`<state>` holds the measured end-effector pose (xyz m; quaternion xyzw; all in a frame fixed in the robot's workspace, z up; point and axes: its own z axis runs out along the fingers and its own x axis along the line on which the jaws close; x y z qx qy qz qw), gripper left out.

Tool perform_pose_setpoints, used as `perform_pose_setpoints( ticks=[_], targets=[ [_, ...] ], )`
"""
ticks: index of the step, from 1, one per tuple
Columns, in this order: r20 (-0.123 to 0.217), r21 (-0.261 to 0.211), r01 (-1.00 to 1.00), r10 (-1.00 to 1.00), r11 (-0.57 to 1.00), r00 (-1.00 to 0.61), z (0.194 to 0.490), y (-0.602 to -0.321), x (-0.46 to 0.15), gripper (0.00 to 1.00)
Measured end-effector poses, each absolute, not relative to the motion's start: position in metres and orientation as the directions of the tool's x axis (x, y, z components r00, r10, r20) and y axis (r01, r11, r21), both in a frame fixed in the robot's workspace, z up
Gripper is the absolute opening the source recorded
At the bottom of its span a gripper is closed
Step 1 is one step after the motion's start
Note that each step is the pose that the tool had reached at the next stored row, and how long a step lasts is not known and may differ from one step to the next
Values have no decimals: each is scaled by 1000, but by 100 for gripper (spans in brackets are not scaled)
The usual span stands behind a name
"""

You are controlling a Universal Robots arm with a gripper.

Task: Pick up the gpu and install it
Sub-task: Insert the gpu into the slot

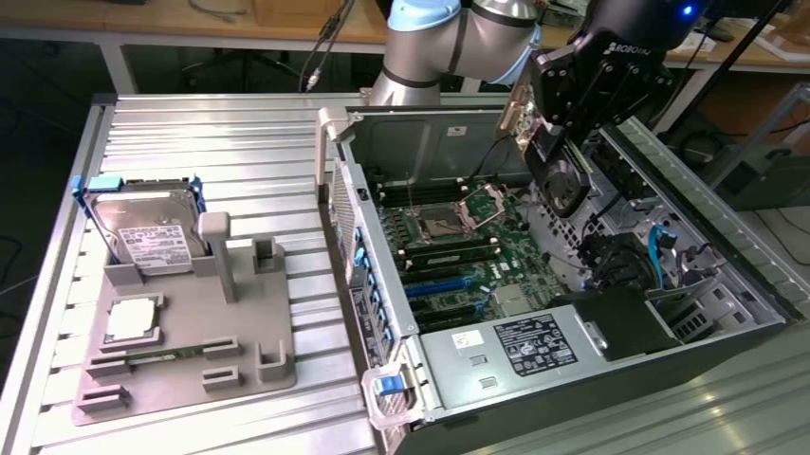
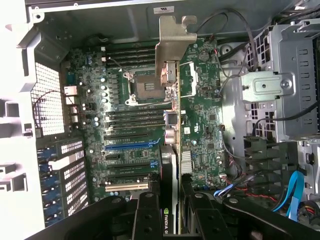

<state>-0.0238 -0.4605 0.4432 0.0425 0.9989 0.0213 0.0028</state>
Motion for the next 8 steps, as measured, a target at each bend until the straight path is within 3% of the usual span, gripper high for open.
perform_pose_setpoints(
  ticks=[8],
  targets=[
    [-4, 43, 69, 69, 997, -998, 443, -461, -24, 27]
  ],
)
